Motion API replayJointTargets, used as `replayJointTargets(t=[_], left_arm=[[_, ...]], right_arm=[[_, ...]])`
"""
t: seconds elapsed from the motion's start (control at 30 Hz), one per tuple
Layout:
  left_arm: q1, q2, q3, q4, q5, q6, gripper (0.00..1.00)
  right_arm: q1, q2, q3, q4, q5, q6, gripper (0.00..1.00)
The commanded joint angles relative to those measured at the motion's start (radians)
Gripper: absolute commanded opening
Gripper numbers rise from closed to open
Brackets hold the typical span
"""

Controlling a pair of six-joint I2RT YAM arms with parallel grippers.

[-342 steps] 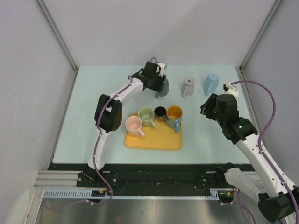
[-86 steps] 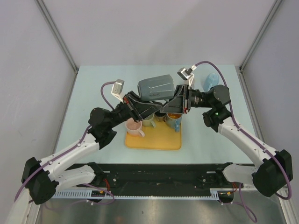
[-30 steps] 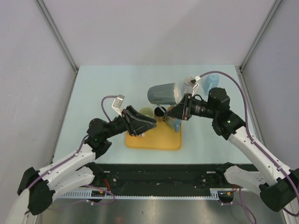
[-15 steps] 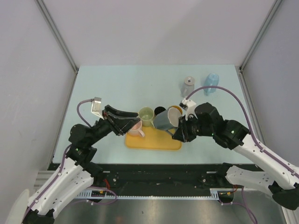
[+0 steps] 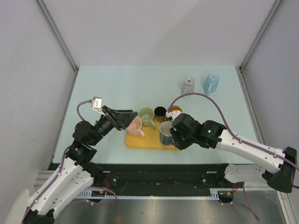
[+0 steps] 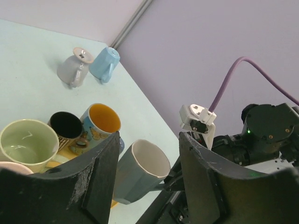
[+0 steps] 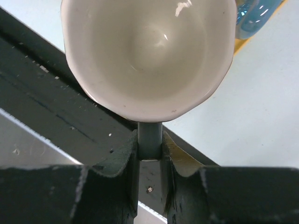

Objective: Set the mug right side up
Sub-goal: Place the cup on the tray.

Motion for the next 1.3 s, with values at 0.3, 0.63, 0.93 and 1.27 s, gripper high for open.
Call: replayJointTargets(t=[0.3, 0.63, 0.93, 1.27], left_arm=[[0.007, 0.000, -0.008, -0.008, -0.052, 0.054, 0.60], [0.006, 0.003, -0.054, -0.015, -0.058, 0.034, 0.81], [0.006, -0.016, -0.059, -0.026, -0.082, 0.065, 0.92], [0.006, -0.008, -0.056, -0.032, -0.075, 0.072, 0.95]], right_arm=[[-0.031, 0.151, 0.034, 0.161, 0.099, 0.000, 0.00], [-0.069, 0.258, 0.005, 0.236, 0.111, -0.006, 0.00], [-0.028, 0.234, -0.055, 0.253, 0.167, 0.012, 0.00], [0.017, 0.223, -0.077, 0.347, 0.216, 0.023, 0.00]])
